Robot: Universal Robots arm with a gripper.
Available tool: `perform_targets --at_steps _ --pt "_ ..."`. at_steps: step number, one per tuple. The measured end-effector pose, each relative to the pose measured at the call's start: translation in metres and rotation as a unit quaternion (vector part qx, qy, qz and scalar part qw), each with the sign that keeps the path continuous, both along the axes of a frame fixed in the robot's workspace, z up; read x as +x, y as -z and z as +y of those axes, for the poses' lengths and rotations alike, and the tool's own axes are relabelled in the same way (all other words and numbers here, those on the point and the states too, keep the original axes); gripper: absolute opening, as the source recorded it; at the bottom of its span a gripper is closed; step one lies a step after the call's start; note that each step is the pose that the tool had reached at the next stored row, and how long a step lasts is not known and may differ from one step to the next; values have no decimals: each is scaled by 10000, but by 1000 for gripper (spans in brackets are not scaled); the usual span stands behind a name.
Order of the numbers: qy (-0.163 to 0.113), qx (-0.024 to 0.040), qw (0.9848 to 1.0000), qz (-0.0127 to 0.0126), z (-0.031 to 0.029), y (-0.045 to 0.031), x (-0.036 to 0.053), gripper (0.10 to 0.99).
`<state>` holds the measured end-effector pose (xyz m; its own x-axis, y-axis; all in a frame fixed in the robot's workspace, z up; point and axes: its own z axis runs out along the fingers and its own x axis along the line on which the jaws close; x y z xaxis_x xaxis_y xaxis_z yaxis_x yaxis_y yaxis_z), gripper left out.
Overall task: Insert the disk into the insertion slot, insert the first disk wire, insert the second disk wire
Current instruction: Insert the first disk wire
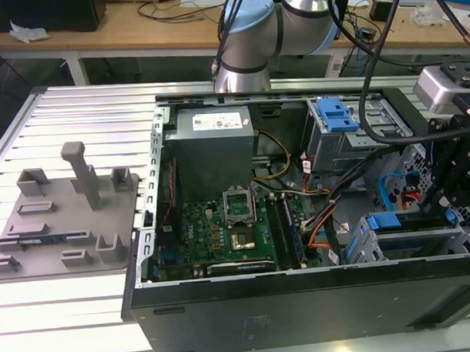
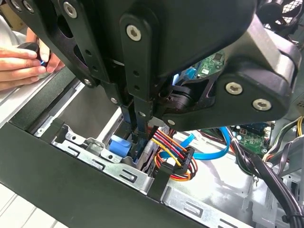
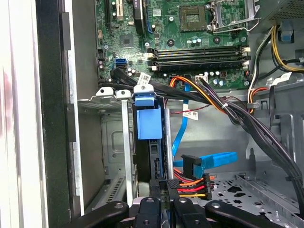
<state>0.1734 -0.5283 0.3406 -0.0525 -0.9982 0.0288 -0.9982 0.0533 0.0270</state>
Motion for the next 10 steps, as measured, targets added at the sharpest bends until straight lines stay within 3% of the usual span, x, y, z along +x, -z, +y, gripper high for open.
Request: perform_targets --at_steps 7,9,10 --pt "0 1 10000 0 -4 31 0 169" --pt "0 0 10000 0 -4 32 0 302" --pt "0 0 10000 0 -4 32 0 302"
